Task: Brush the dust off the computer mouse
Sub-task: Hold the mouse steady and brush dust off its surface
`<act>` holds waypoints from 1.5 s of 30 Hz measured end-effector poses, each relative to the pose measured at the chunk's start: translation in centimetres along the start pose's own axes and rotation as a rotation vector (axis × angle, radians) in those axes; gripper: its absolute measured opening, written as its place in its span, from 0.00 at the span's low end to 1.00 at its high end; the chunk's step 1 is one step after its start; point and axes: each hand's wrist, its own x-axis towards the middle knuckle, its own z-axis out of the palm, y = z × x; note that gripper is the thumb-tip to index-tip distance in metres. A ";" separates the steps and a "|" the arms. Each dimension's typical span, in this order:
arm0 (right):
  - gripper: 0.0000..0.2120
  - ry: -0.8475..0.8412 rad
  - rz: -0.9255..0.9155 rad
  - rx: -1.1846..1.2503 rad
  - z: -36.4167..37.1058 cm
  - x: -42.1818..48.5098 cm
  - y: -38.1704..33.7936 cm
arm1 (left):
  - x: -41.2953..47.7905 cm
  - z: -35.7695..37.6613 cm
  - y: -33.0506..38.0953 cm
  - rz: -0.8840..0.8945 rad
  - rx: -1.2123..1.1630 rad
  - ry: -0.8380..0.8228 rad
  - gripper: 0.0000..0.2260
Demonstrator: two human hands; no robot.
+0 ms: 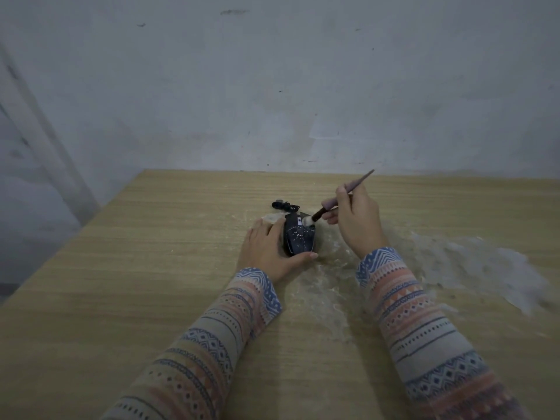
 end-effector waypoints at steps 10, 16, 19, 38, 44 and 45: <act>0.05 -0.060 -0.062 -0.117 -0.7 -0.3 -0.1 | -0.1 -0.2 0.0 0.005 -0.014 -0.012 0.52; 0.06 -0.021 -0.111 -0.114 -1.1 -0.7 -0.3 | 0.0 -0.3 0.0 0.001 -0.006 -0.015 0.52; 0.07 -0.078 -0.089 -0.182 -1.1 -0.9 -0.3 | 0.0 -0.2 0.0 0.000 -0.011 -0.014 0.52; 0.06 -0.196 -0.174 -0.111 1.3 -2.2 -1.1 | 0.2 -0.3 -0.2 -0.041 -0.038 -0.025 0.55; 0.06 -0.264 -0.178 -0.201 1.5 -2.1 -1.4 | 0.0 -0.4 -0.1 -0.036 -0.034 -0.027 0.55; 0.08 -0.273 -0.165 -0.164 1.6 -2.3 -1.6 | 0.0 -0.4 -0.1 -0.028 -0.030 -0.020 0.54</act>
